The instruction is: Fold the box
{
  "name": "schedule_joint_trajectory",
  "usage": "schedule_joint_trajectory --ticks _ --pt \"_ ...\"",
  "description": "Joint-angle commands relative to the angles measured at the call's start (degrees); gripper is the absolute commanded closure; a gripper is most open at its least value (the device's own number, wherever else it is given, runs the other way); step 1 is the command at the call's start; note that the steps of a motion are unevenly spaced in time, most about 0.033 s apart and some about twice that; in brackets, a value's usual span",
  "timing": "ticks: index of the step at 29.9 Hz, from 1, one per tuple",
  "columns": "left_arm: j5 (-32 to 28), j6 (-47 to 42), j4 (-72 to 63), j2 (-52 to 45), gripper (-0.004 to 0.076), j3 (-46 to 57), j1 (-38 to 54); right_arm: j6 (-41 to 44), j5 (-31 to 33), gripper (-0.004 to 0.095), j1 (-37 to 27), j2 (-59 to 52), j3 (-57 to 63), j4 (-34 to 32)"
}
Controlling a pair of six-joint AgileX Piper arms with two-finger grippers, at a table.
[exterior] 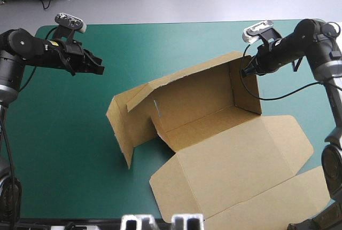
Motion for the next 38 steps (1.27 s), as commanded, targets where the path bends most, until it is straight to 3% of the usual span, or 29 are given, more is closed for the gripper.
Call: schedule_joint_trajectory --ticks 1,8,11,13,18,20,32,38 --pt "-2.5 0.1 -2.9 -2.0 0.0715 -2.0 0.1 3.7 2.1 0.0926 -0.1 2.5 -3.5 -1.7" --pt "-7.9 -2.0 -2.1 -1.9 0.0717 -2.0 0.1 6.4 2.2 0.0924 0.0 11.4 -9.6 1.3" --pt "-8.7 -2.3 -2.1 -1.9 0.0717 -2.0 0.1 5.0 2.2 0.0858 0.0 13.9 -13.8 1.4" --pt "-8.8 -2.3 -2.1 -1.9 0.0718 -2.0 0.1 4.7 2.2 0.0709 0.0 14.8 -15.8 1.4" --pt "-8.8 -3.5 -0.4 -1.9 0.0718 -2.0 0.1 8.4 2.2 0.0212 0.0 14.9 -19.2 2.3" --pt "-8.8 -4.1 1.1 -1.9 0.0718 -2.0 0.1 11.1 2.2 0.0119 0.0 14.3 -20.5 2.3" --pt "-8.2 -19.7 20.3 -1.9 0.0733 -2.0 0.1 13.3 2.4 0.0123 0.5 9.6 -16.0 0.0" --pt "-4.6 -23.4 26.8 -1.9 0.0733 -2.0 0.1 13.1 2.3 0.0192 3.3 9.7 -9.2 -5.4"
